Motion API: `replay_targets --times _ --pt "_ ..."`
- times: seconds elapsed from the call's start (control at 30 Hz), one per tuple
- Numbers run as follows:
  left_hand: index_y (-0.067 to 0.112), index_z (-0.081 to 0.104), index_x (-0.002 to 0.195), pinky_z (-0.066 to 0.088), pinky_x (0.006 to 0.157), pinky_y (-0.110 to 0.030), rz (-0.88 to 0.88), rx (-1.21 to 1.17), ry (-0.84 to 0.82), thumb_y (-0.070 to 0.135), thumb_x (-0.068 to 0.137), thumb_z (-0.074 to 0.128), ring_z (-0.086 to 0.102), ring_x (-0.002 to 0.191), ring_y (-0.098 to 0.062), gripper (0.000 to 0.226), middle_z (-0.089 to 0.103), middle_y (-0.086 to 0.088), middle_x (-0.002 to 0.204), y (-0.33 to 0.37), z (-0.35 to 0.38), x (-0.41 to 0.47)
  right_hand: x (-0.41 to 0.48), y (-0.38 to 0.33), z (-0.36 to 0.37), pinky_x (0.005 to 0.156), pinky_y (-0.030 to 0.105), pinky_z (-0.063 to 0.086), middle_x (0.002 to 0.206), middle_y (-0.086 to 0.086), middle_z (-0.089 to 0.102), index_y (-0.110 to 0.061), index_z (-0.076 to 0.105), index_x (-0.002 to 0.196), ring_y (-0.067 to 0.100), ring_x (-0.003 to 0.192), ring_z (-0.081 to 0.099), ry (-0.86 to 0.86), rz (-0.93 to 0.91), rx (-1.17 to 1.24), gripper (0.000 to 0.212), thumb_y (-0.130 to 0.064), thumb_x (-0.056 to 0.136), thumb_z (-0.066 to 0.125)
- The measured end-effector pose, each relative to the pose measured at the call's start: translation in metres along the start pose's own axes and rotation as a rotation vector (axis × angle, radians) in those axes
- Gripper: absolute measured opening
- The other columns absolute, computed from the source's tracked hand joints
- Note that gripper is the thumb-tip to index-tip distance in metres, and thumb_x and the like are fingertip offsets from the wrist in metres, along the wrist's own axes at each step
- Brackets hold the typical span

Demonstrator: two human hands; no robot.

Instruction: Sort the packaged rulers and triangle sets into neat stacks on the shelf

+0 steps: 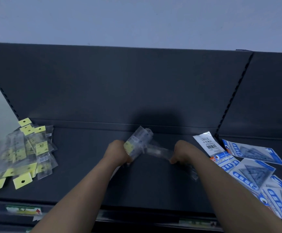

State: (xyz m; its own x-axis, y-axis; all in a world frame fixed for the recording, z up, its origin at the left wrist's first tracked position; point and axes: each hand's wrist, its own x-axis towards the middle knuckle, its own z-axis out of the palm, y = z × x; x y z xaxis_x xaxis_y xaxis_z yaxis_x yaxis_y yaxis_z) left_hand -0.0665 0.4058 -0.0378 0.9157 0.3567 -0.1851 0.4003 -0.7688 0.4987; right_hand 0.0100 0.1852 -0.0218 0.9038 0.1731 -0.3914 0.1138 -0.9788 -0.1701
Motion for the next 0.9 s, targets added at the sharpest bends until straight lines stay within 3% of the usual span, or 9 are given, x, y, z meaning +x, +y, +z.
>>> replay_targets --times 0.1,0.37,0.43,0.53,0.6,0.7,0.77,0.83,0.9 --pt "0.01 0.062 0.102 0.044 0.065 -0.028 -0.007 0.056 -0.026 0.027 0.068 0.08 0.059 0.085 -0.019 0.042 0.064 -0.004 0.097 -0.003 0.0 0.001 -0.009 0.006 0.002 0.075 0.029 0.048 0.11 0.007 0.064 -0.011 0.057 0.106 0.025 0.1 0.063 0.094 0.034 -0.01 0.048 -0.031 0.069 0.078" --pt "0.011 0.047 0.077 0.029 0.048 -0.024 0.063 0.02 -0.003 0.029 0.073 0.08 0.046 0.066 -0.015 0.037 0.046 -0.001 0.074 -0.004 0.006 -0.003 -0.02 -0.004 0.011 0.08 0.03 0.047 0.122 0.009 0.062 -0.008 0.055 0.119 0.027 0.111 0.061 0.156 0.095 -0.015 0.046 -0.02 0.077 0.072" --pt "0.013 0.037 0.068 0.024 0.049 -0.026 0.083 -0.025 -0.008 0.03 0.076 0.078 0.036 0.058 -0.014 0.045 0.037 -0.002 0.066 -0.005 0.009 -0.002 -0.022 -0.006 0.012 0.08 0.03 0.048 0.113 0.009 0.065 -0.008 0.058 0.113 0.026 0.105 0.063 0.103 0.118 0.026 0.041 -0.02 0.077 0.073" --pt "0.013 0.033 0.066 0.023 0.048 -0.025 0.061 -0.121 -0.034 0.03 0.083 0.072 0.032 0.055 -0.013 0.046 0.032 -0.001 0.064 -0.007 0.012 0.0 -0.025 -0.007 0.013 0.075 0.032 0.051 0.076 0.006 0.059 -0.009 0.053 0.083 0.025 0.083 0.062 -0.029 0.137 0.205 0.023 -0.018 0.078 0.074" --pt "0.011 0.035 0.067 0.024 0.047 -0.025 0.048 -0.168 -0.001 0.027 0.087 0.067 0.034 0.055 -0.012 0.042 0.034 -0.001 0.065 -0.007 0.014 0.001 -0.027 -0.006 0.017 0.074 0.033 0.049 0.083 0.007 0.06 -0.005 0.054 0.085 0.028 0.09 0.062 0.019 0.145 0.326 0.017 -0.017 0.085 0.065" --pt "0.013 0.037 0.064 0.027 0.045 -0.023 0.043 -0.24 0.016 0.019 0.092 0.059 0.039 0.055 -0.01 0.036 0.041 0.001 0.065 -0.005 0.017 0.001 -0.02 -0.013 0.027 0.08 0.038 0.054 0.101 0.017 0.067 0.005 0.059 0.1 0.037 0.098 0.066 0.151 0.16 0.629 0.024 -0.017 0.09 0.054" --pt "0.013 0.041 0.064 0.03 0.046 -0.023 0.043 -0.329 -0.037 0.016 0.092 0.057 0.042 0.055 -0.01 0.033 0.045 0.001 0.063 -0.001 0.02 -0.001 -0.01 -0.02 0.035 0.076 0.046 0.058 0.089 0.023 0.068 0.004 0.058 0.086 0.038 0.086 0.069 0.135 0.12 0.824 0.012 -0.007 0.086 0.054" --pt "0.014 0.042 0.062 0.031 0.046 -0.021 0.056 -0.385 -0.081 0.015 0.092 0.058 0.042 0.054 -0.01 0.034 0.044 0.002 0.061 0.003 0.024 -0.005 -0.006 -0.029 0.037 0.065 0.036 0.056 0.073 0.017 0.061 -0.002 0.053 0.069 0.029 0.077 0.063 0.111 0.104 0.897 0.014 -0.001 0.082 0.054" --pt "0.015 0.045 0.064 0.033 0.046 -0.021 0.063 -0.427 -0.098 0.014 0.09 0.062 0.044 0.054 -0.01 0.031 0.046 0.002 0.061 0.005 0.027 -0.009 -0.016 -0.039 0.036 0.061 0.032 0.057 0.073 0.014 0.058 -0.005 0.052 0.067 0.024 0.071 0.058 0.064 0.096 0.978 0.017 0.004 0.08 0.058"
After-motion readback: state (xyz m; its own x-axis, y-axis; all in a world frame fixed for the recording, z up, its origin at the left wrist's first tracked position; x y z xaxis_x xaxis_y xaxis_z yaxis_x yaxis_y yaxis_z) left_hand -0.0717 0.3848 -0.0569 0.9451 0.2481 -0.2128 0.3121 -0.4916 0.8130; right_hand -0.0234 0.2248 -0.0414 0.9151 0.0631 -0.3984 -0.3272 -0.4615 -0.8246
